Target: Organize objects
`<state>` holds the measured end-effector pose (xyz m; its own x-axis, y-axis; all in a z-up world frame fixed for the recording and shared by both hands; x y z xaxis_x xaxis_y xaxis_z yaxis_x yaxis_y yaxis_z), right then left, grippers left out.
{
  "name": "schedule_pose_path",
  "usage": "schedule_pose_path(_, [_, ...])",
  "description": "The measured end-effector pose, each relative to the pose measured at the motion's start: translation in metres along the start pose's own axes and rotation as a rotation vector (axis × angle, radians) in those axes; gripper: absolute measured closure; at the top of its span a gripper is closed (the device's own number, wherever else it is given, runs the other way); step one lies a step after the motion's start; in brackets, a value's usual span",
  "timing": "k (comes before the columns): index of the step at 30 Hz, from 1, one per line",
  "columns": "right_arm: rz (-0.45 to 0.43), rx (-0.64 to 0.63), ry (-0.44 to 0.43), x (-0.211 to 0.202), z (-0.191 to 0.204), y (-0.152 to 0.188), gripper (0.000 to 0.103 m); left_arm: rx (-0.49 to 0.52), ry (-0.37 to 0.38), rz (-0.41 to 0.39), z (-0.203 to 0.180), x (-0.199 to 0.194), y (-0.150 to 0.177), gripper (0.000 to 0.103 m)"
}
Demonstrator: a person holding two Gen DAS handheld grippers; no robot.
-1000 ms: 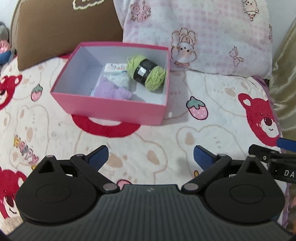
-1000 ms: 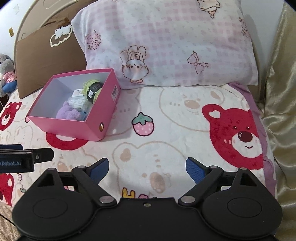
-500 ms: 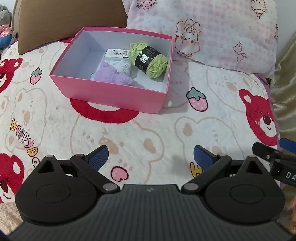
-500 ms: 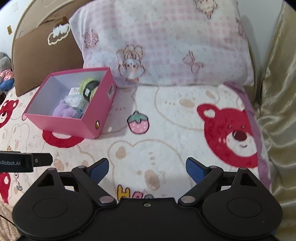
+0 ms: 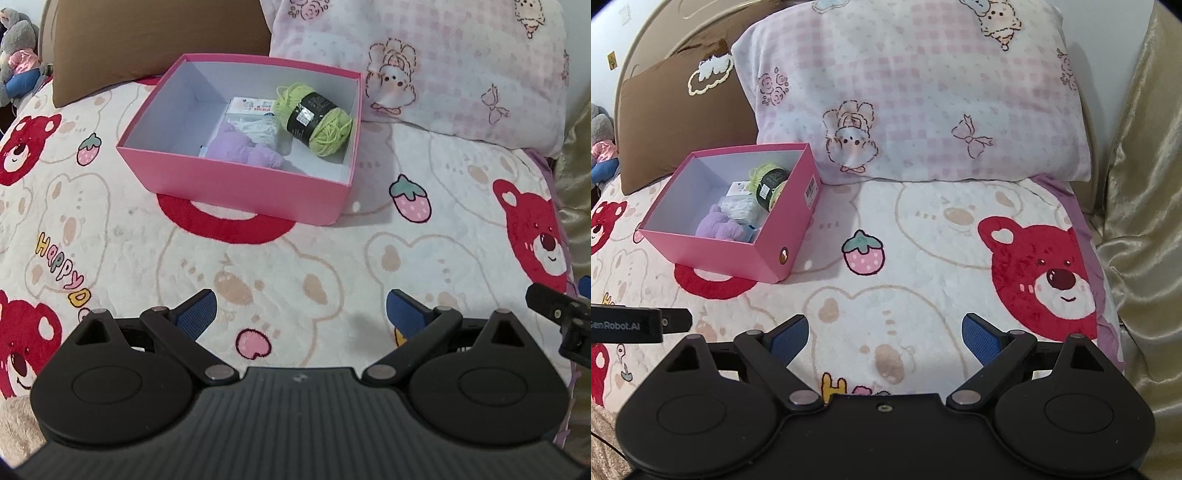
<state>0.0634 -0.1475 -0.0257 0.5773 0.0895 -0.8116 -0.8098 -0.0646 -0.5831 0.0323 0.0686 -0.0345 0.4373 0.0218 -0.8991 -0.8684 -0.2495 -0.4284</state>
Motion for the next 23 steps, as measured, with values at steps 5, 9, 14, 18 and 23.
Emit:
schedule_pose_path(5, [0.007, 0.002, 0.007, 0.000, -0.001, 0.001, 0.010, 0.006, 0.020, 0.010, -0.004, 0.001, 0.003, 0.003])
schedule_pose_path(9, [-0.001, 0.006, 0.001, -0.001, -0.002, 0.000, 0.010, 0.011, 0.015, 0.010, -0.010, 0.001, 0.006, 0.003])
schedule_pose_path(14, [-0.003, 0.008, -0.001, -0.002, -0.003, 0.001, 0.010, 0.035, 0.020, 0.011, -0.019, 0.000, 0.010, 0.003])
schedule_pose_path(18, [0.002, 0.012, -0.006, -0.001, -0.004, 0.001, 0.010, 0.035, 0.025, 0.012, -0.021, 0.000, 0.011, 0.003])
schedule_pose_path(23, [-0.012, 0.000, -0.023, -0.004, -0.002, 0.001, 0.010, 0.029, 0.024, 0.010, -0.020, 0.000, 0.012, 0.003])
Point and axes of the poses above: each gripper's, at about its wrist camera, not at the fingertips, and x roughly the way its jaws point, z to its left, y to its underside, the point moved 6 cm from there along x, roughly the way its jaws point, and after that the axes turned 1 degree about z, right-handed, at the moved point
